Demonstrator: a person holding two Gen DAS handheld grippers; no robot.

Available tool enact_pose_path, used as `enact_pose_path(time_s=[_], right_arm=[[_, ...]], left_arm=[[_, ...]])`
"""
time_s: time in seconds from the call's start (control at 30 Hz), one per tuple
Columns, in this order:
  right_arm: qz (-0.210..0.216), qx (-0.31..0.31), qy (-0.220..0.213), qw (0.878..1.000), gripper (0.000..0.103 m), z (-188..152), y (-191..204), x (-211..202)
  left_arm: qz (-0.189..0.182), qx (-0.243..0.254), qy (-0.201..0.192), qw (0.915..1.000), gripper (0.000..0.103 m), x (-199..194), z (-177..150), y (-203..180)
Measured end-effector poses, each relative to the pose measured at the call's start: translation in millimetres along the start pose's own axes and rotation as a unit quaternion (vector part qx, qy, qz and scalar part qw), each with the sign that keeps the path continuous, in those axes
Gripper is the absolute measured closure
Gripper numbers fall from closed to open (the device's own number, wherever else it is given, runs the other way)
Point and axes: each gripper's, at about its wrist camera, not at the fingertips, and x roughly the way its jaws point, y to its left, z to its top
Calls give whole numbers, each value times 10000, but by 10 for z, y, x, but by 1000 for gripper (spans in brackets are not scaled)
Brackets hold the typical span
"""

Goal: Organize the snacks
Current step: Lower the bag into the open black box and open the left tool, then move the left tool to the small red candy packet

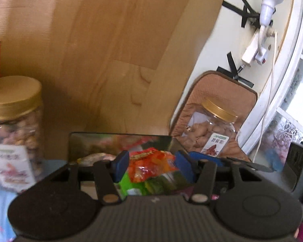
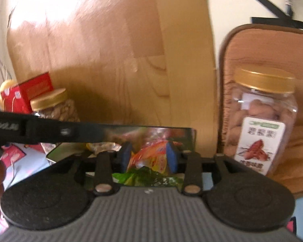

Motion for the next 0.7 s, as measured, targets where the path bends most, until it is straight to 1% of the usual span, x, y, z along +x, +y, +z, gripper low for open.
enact_pose_path(time_s=[0.13,0.2,0.3,0.37,0.43,0.53,0.63,0.7], right_arm=[[151,176,-139,9996,62,-89,11,-300],[313,250,-159,9991,62,-144,61,-437],[621,299,-14,9976,61,-271,232,-536],[847,307,151,9958,61,-371,386,-562],[1092,370,315,9928,61,-459,549,-542],[1374,508,543,9877,62,-542,774,-455],[1333,539,819,9862,63,-580,957,-261],[1170,556,1064,9859,63,-616,1022,-91]], left_arm=[[78,-43,-258,9996,51,-495,-124,113],[149,-107,-378,9991,50,-816,-255,215],[484,-242,-519,9972,50,-1288,-526,409],[744,-428,-546,9948,50,-1553,-725,550],[973,-635,-512,9919,50,-1782,-943,686],[1210,-763,-498,9885,50,-1998,-1196,787],[1193,-868,-498,9878,50,-2136,-1383,818],[1114,-947,-488,9880,50,-2168,-1438,811]])
